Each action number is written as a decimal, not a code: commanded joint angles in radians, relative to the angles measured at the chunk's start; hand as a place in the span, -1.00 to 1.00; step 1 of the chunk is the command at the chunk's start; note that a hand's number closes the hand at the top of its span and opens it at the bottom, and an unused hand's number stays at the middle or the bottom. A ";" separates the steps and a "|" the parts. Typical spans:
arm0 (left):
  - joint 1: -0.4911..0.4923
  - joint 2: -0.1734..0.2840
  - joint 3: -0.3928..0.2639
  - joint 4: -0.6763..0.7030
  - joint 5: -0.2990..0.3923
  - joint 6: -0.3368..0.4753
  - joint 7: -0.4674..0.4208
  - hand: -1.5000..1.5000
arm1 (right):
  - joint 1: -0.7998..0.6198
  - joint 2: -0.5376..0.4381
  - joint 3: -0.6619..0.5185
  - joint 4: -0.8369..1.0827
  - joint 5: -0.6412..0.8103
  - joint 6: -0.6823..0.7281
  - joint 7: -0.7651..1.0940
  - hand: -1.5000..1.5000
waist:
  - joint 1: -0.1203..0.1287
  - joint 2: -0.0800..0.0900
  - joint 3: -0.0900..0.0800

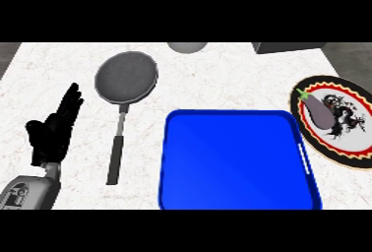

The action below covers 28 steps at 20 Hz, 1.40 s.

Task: Pick the eggplant from the tray and place it in the plate

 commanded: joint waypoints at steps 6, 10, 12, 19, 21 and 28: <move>-0.082 -0.011 -0.036 0.014 -0.012 -0.061 0.022 0.00 | 0.131 0.020 -0.082 0.286 -0.017 0.117 -0.442 1.00 | 0.126 0.018 -0.011; -0.145 -0.027 -0.024 0.057 -0.022 -0.063 0.032 0.00 | 0.062 0.067 -0.053 0.254 0.032 0.130 -0.379 1.00 | 0.132 0.017 -0.014; -0.112 -0.060 -0.069 0.012 -0.056 -0.038 0.032 0.00 | 0.041 0.126 -0.042 0.267 0.052 0.108 -0.360 1.00 | 0.140 0.016 -0.013; -0.084 -0.057 -0.058 0.004 -0.065 -0.069 0.025 0.00 | -0.007 0.271 0.041 0.240 0.223 -0.146 -0.251 1.00 | 0.135 0.012 -0.015; -0.125 -0.060 -0.028 0.065 -0.058 -0.068 0.005 0.00 | -0.042 0.320 0.087 0.249 0.289 -0.206 -0.181 1.00 | 0.137 0.015 -0.015; -0.106 -0.105 -0.052 0.014 -0.084 -0.056 0.044 0.00 | -0.107 0.449 0.059 0.420 0.297 -0.062 -0.123 -1.00 | 0.143 0.015 -0.014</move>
